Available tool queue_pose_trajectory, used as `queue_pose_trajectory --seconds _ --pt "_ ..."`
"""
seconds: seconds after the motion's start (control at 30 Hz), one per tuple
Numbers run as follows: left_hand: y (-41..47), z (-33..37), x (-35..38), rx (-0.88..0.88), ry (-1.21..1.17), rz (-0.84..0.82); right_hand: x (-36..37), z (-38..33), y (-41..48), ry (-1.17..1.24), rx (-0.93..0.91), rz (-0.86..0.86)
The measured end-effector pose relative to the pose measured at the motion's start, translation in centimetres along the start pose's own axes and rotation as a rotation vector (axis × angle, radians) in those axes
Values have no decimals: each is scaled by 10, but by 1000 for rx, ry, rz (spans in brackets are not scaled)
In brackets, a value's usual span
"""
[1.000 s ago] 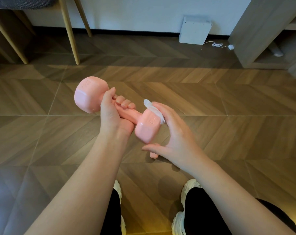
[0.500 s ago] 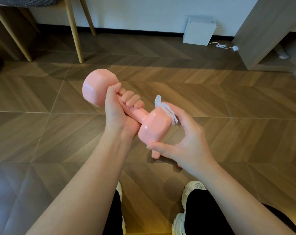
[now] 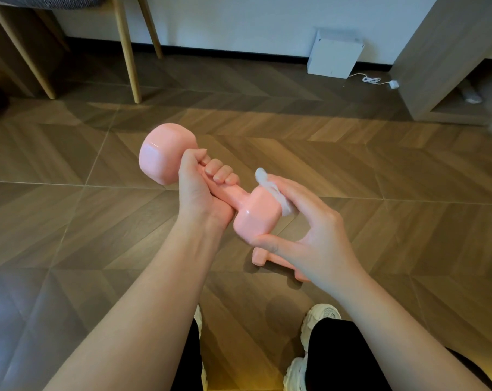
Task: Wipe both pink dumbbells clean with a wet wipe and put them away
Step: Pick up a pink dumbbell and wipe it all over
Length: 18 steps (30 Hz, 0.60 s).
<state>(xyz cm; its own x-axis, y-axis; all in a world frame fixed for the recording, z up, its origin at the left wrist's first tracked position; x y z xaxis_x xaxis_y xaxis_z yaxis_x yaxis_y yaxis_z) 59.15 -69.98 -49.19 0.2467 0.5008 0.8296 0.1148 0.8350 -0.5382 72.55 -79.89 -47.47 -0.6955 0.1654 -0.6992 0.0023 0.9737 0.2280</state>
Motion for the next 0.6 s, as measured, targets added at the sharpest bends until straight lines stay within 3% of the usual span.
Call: queue_pose_trajectory --seconds 0.1,0.23,0.33,0.43,0.53,0.6 --pt "0 0 0 9 6 -6 2 -1 -3 -71 -100 59" --pt "1 2 -1 21 20 -4 2 1 -1 11 21 -48" --pt "0 2 -1 25 19 0 1 -2 -1 -78 -111 1" --pt "0 0 -2 25 -22 34 4 -1 1 -196 -187 -61" --pt "1 -2 -5 12 -49 45 6 2 4 -223 -127 -68" --pt "0 -4 -4 -11 -75 4 5 3 5 -107 -6 -47"
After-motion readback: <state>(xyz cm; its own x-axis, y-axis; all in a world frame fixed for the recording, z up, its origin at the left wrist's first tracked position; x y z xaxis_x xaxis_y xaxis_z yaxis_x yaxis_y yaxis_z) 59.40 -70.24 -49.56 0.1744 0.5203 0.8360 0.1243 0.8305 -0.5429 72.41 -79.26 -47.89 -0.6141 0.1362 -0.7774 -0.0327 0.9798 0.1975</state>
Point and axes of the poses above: each hand's wrist, its own y-axis towards the middle knuckle, its own x-axis out of the palm, z = x × y, the point moved 3 cm from there along y, towards the middle knuckle, and after that the axes turned 15 degrees about -y, right-handed, at the moved point
